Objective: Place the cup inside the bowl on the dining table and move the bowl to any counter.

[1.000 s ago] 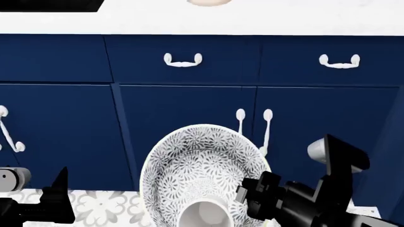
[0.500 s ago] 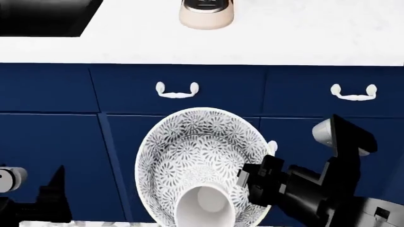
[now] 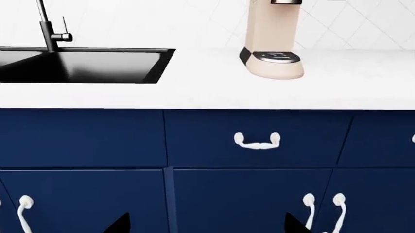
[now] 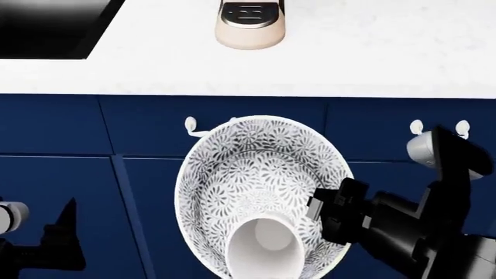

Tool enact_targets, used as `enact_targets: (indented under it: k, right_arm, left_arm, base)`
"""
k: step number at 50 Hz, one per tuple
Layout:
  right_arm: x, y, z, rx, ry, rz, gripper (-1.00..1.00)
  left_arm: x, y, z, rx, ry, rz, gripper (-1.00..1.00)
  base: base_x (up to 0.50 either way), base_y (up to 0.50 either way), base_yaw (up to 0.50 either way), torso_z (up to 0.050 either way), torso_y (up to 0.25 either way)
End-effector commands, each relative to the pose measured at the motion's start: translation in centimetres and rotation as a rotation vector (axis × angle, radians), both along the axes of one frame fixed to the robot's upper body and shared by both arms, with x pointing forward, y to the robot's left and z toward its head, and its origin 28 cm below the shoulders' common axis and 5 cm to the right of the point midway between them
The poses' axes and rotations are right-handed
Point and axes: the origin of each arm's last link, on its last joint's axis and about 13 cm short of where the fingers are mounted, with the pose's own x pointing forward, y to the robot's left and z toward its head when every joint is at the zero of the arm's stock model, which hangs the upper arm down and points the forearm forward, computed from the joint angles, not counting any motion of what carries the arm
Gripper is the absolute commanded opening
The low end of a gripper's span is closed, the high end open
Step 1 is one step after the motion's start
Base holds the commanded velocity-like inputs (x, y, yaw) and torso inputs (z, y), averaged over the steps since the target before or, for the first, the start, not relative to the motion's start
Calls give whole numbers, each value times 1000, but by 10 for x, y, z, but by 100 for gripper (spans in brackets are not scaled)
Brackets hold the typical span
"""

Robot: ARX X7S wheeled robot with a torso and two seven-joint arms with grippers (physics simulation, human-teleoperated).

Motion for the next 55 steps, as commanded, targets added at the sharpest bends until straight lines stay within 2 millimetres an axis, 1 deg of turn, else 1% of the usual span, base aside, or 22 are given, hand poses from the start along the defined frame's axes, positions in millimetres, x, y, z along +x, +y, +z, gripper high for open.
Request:
enact_targets:
  k: [1, 17, 22, 36, 42, 55]
  right_arm:
    - [-1, -5, 15, 3, -28, -23, -100]
    - [-3, -10, 17, -14, -39, -52, -100]
    - [-3, -12, 15, -13, -37, -64, -100]
    - [-2, -12, 16, -20, -43, -72, -100]
    - [-2, -12, 17, -17, -48, -72, -100]
    - [-1, -13, 18, -15, -54, -78, -100]
  left_arm:
    - [1, 1, 5, 10, -9, 2, 100]
    - [-2, 6, 10, 17, -22, 6, 100]
    - [-1, 2, 10, 17, -24, 7, 100]
    - [0, 0, 10, 13, -25, 7, 100]
    - [0, 3, 10, 6, -29, 12, 100]
    - [-2, 2, 17, 8, -51, 14, 100]
  base:
    - [51, 0, 0, 0, 0]
    - [196, -100, 0, 0, 1]
    - [229, -158, 0, 0, 2]
    - [232, -163, 0, 0, 1]
    - [268, -167, 0, 0, 0]
    - [271, -168, 0, 1, 1]
